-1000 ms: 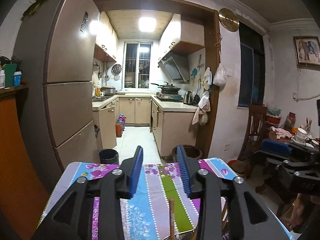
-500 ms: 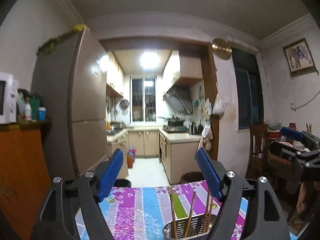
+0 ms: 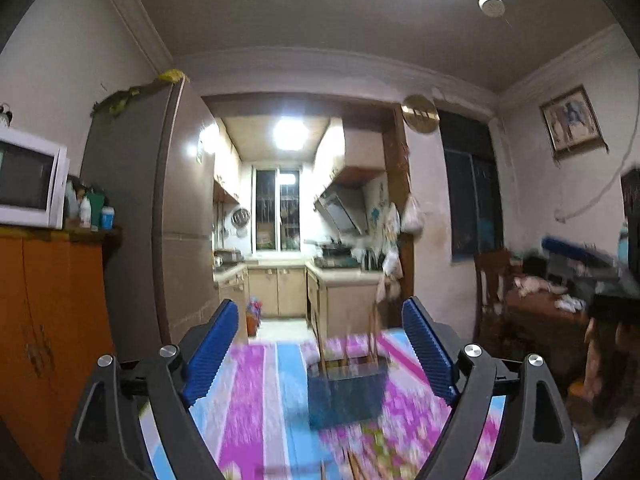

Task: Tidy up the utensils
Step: 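Withdraw both tools from the holder back to the loose chopsticks, then grasp a chopstick with the left tool while the right tool grasps another chopstick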

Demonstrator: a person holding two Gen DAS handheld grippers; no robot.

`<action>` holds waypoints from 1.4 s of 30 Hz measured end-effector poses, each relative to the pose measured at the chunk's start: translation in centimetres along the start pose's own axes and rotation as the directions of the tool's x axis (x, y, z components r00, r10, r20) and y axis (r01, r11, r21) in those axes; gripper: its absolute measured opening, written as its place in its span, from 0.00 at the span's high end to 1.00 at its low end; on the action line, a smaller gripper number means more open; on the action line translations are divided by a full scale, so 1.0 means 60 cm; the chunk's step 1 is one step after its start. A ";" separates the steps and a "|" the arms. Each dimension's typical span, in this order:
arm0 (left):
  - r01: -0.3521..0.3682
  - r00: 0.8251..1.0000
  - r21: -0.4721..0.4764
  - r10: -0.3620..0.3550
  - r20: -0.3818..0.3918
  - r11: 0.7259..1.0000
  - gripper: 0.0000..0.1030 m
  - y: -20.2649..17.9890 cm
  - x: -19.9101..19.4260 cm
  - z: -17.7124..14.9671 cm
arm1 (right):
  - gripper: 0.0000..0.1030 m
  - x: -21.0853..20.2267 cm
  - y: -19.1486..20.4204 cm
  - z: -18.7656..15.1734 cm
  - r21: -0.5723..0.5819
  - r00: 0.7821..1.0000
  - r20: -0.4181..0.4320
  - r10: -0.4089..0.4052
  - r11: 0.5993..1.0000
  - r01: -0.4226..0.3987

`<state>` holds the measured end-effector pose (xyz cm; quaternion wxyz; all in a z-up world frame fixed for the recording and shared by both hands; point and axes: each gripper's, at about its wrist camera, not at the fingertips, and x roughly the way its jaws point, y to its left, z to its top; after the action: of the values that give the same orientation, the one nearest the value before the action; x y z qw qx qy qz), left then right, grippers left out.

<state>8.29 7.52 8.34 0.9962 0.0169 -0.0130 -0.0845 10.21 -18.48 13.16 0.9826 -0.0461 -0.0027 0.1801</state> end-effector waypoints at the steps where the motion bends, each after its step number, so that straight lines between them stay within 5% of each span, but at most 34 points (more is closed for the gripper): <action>1: 0.013 1.000 0.010 -0.013 -0.021 1.000 0.18 -0.006 -0.013 -0.025 | 0.06 -0.016 0.008 -0.018 -0.003 1.000 -0.005 0.009 1.000 -0.009; 4: 0.027 0.992 0.002 -0.027 -0.124 1.000 0.18 -0.020 -0.039 -0.117 | 0.06 -0.048 0.021 -0.072 0.009 0.999 -0.034 0.013 1.000 -0.013; 8: 0.064 0.960 0.029 -0.053 -0.275 0.998 0.24 -0.056 -0.046 -0.231 | 0.10 -0.064 0.033 -0.150 0.040 0.993 -0.115 0.028 0.999 -0.024; 16: 0.128 0.903 -0.024 -0.126 -0.411 0.991 0.52 -0.108 -0.050 -0.359 | 0.58 -0.078 0.042 -0.272 0.087 0.960 -0.272 0.066 0.995 -0.044; 24: 0.127 0.892 -0.018 -0.122 -0.436 0.992 0.77 -0.125 -0.029 -0.391 | 0.72 -0.080 0.059 -0.360 0.118 0.917 -0.385 0.106 0.991 -0.065; 32: 0.127 0.894 0.010 -0.110 -0.435 0.992 0.77 -0.137 -0.015 -0.401 | 0.80 -0.062 0.070 -0.417 0.131 0.883 -0.449 0.139 0.987 -0.088; 42: 0.103 0.907 0.023 -0.084 -0.413 0.994 0.77 -0.145 -0.005 -0.404 | 0.90 -0.030 0.077 -0.440 0.107 0.866 -0.486 0.114 0.992 -0.071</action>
<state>7.23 -0.25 -16.20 0.9708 0.0568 0.1961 -0.1264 7.51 -17.20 -13.52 0.9422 -0.0483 0.2570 0.2094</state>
